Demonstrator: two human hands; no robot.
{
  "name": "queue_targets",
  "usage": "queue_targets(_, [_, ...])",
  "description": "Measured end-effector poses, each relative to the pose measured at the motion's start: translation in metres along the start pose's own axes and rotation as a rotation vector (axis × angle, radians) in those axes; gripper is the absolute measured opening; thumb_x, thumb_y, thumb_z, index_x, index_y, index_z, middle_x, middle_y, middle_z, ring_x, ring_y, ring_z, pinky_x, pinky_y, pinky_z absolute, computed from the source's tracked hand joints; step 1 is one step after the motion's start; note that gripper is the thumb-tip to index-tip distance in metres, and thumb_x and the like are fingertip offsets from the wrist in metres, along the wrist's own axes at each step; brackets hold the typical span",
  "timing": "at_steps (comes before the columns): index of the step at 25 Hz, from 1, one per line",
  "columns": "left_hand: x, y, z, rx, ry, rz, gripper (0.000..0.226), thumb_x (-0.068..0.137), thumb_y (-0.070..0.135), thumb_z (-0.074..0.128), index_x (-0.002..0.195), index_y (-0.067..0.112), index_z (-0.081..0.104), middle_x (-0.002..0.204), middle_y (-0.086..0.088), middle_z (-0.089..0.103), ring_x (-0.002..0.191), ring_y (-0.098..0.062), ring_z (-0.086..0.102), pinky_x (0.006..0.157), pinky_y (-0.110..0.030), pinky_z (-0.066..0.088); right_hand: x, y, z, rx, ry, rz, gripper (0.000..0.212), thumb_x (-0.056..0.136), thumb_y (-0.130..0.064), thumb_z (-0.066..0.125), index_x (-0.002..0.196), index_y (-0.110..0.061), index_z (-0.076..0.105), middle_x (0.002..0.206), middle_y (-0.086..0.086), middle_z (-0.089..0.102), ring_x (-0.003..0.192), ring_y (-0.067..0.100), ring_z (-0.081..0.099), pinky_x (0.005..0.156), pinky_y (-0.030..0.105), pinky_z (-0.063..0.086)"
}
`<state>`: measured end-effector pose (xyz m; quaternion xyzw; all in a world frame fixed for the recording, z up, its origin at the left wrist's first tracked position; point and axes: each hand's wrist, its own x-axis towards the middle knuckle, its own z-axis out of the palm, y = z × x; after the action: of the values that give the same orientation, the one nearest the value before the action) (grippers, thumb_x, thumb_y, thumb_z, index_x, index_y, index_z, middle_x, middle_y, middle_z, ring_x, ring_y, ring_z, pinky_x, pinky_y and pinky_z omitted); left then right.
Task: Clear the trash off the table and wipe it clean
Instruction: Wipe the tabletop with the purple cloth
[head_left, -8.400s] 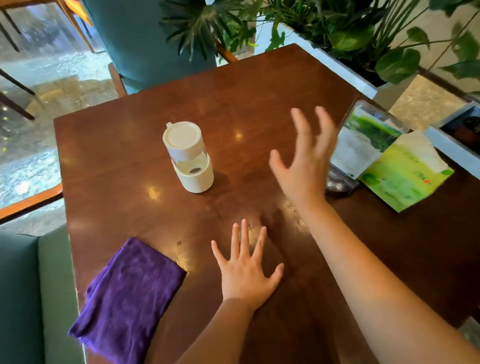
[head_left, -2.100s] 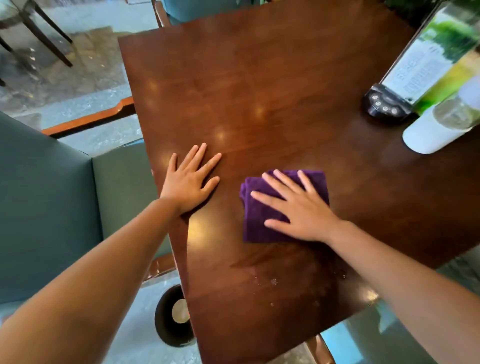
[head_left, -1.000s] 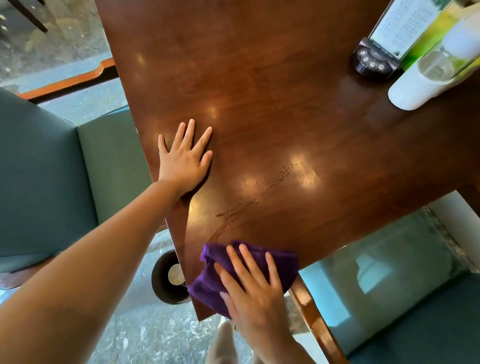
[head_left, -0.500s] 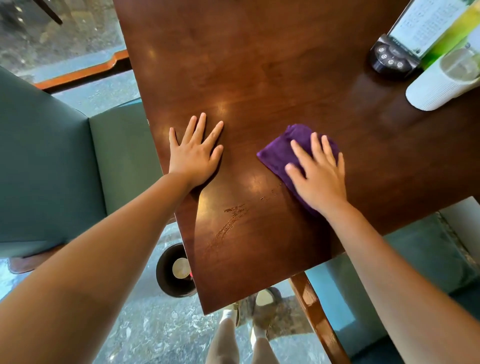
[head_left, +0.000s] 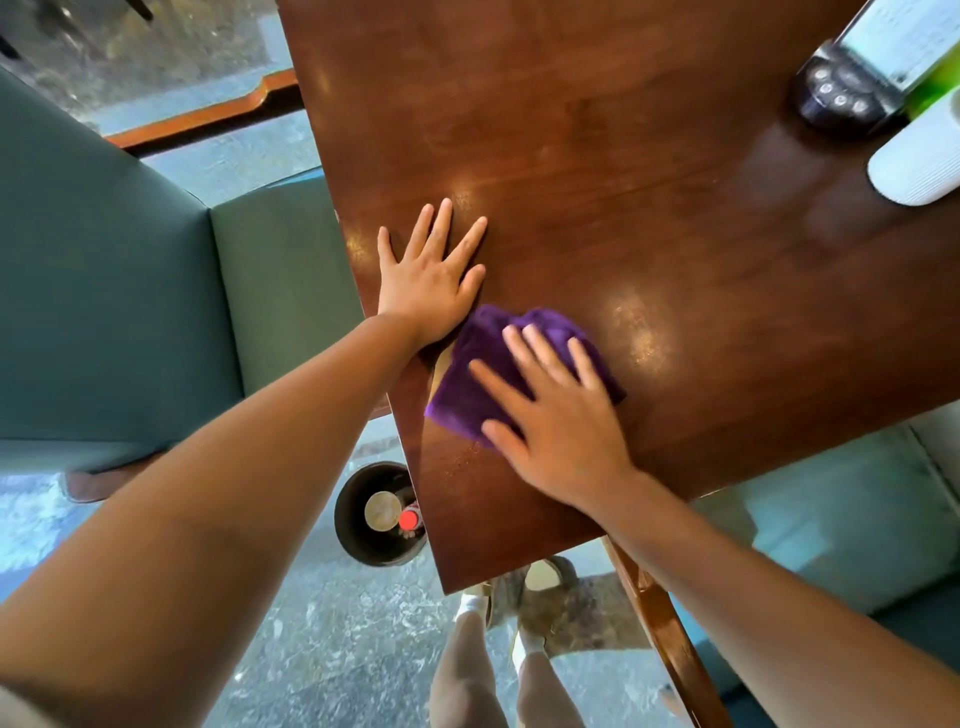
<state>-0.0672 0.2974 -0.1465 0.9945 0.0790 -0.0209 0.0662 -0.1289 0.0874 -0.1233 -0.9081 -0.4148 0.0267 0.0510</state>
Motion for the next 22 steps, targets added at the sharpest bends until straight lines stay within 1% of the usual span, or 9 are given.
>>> queue_targets(2, [0.002, -0.001, -0.001, -0.002, -0.028, -0.006, 0.052, 0.096, 0.049, 0.021, 0.146, 0.040, 0.009, 0.159, -0.004, 0.004, 0.145, -0.021, -0.001, 0.109, -0.061, 0.000, -0.012, -0.026, 0.003, 0.029, -0.036, -0.113, 0.056, 0.088, -0.053, 0.035, 0.141, -0.035, 0.032, 0.153, 0.009, 0.028, 0.141, 0.026, 0.022, 0.113, 0.050, 0.012])
queue_targets(5, [0.003, -0.002, -0.002, -0.003, -0.079, -0.011, 0.053, 0.097, 0.051, 0.018, 0.146, 0.040, 0.005, 0.159, -0.004, -0.001, 0.145, -0.021, -0.005, 0.110, -0.060, -0.004, -0.033, -0.047, 0.007, 0.046, -0.089, -0.257, 0.056, 0.090, -0.053, 0.034, 0.143, -0.035, 0.026, 0.155, 0.008, 0.022, 0.143, 0.025, 0.013, 0.114, 0.050, 0.009])
queue_targets(8, [0.002, 0.000, -0.009, -0.033, -0.130, -0.011, 0.054, 0.097, 0.052, 0.018, 0.147, 0.038, 0.002, 0.159, -0.004, -0.005, 0.145, -0.020, -0.008, 0.111, -0.057, -0.007, -0.056, -0.054, 0.008, 0.029, -0.110, -0.343, 0.054, 0.092, -0.052, 0.032, 0.143, -0.036, 0.024, 0.156, 0.007, 0.020, 0.144, 0.024, 0.011, 0.115, 0.049, 0.008])
queue_targets(11, [-0.020, 0.002, -0.022, -0.249, -0.129, -0.032, 0.055, 0.098, 0.050, 0.023, 0.147, 0.035, 0.004, 0.159, -0.004, -0.004, 0.145, -0.019, -0.007, 0.114, -0.052, -0.003, -0.065, -0.053, 0.006, 0.063, -0.133, -0.381, 0.053, 0.093, -0.052, 0.031, 0.144, -0.037, 0.023, 0.157, 0.004, 0.017, 0.144, 0.021, 0.007, 0.116, 0.047, 0.004])
queue_targets(13, [-0.063, 0.005, -0.032, -0.398, -0.016, -0.008, 0.055, 0.098, 0.044, 0.029, 0.148, 0.031, 0.010, 0.159, -0.006, 0.004, 0.145, -0.021, 0.000, 0.115, -0.051, 0.006, -0.065, -0.051, 0.000, 0.126, -0.137, -0.360, 0.053, 0.093, -0.049, 0.033, 0.144, -0.035, 0.025, 0.156, 0.003, 0.019, 0.144, 0.019, 0.009, 0.116, 0.046, 0.004])
queue_targets(15, [-0.123, 0.012, -0.037, -0.484, 0.132, 0.026, 0.056, 0.097, 0.039, 0.033, 0.148, 0.024, 0.017, 0.158, -0.008, 0.011, 0.145, -0.023, 0.006, 0.116, -0.048, 0.014, -0.064, -0.051, -0.005, 0.208, -0.110, -0.316, 0.055, 0.092, -0.041, 0.037, 0.144, -0.026, 0.030, 0.154, 0.004, 0.024, 0.143, 0.018, 0.014, 0.117, 0.045, 0.008])
queue_targets(17, [-0.187, 0.025, -0.036, -0.544, 0.187, -0.001, 0.056, 0.095, 0.035, 0.036, 0.147, 0.018, 0.022, 0.157, -0.008, 0.013, 0.145, -0.022, 0.008, 0.117, -0.040, 0.014, -0.065, -0.048, -0.007, 0.295, -0.060, -0.252, 0.058, 0.088, -0.032, 0.045, 0.142, -0.016, 0.034, 0.152, 0.007, 0.028, 0.143, 0.019, 0.018, 0.117, 0.042, 0.013])
queue_targets(20, [-0.252, 0.048, -0.025, -0.467, 0.059, -0.007, 0.057, 0.094, 0.030, 0.039, 0.147, 0.016, 0.021, 0.155, -0.005, 0.015, 0.144, -0.019, 0.011, 0.116, -0.038, 0.019, -0.080, -0.038, -0.007, 0.280, 0.077, -0.127, 0.051, 0.087, -0.024, 0.053, 0.134, -0.007, 0.046, 0.145, 0.013, 0.041, 0.137, 0.025, 0.032, 0.113, 0.044, 0.028])
queue_targets(22, [-0.268, 0.060, -0.018, -0.367, -0.068, -0.014, 0.060, 0.095, 0.028, 0.044, 0.146, 0.021, 0.013, 0.155, 0.000, 0.008, 0.144, -0.016, 0.003, 0.116, -0.040, 0.018, -0.093, -0.033, -0.004, 0.235, 0.116, -0.130, 0.046, 0.090, -0.026, 0.050, 0.131, -0.006, 0.050, 0.140, 0.014, 0.047, 0.132, 0.026, 0.041, 0.108, 0.043, 0.036])
